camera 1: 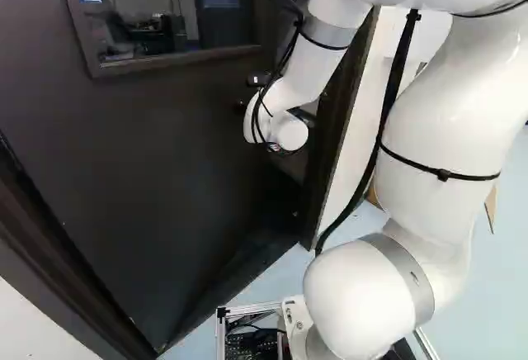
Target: Open the door and move inside
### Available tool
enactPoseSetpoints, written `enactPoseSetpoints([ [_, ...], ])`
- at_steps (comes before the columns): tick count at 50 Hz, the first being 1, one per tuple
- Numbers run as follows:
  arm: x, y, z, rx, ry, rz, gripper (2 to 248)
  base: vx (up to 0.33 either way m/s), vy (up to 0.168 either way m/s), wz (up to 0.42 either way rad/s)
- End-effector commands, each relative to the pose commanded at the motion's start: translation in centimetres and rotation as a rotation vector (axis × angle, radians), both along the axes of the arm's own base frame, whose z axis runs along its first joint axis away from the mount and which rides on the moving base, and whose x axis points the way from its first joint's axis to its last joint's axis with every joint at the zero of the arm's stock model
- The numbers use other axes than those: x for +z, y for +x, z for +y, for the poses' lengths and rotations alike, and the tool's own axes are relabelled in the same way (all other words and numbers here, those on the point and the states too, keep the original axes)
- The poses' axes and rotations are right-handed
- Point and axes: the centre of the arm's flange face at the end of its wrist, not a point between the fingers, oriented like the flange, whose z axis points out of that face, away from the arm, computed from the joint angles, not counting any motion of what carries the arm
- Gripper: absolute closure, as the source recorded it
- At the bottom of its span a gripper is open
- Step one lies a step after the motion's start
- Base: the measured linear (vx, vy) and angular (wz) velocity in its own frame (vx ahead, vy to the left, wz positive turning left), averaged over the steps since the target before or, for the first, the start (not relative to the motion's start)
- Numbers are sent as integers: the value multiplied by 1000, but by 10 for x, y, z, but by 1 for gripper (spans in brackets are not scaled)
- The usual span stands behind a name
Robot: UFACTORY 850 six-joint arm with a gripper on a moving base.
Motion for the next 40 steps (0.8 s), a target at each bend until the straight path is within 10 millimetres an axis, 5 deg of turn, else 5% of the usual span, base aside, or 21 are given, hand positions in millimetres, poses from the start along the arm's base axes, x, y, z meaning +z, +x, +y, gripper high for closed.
enactPoseSetpoints([
  [40, -3, 37, 61, 96, 7, -14, 3, 0, 0, 0],
])
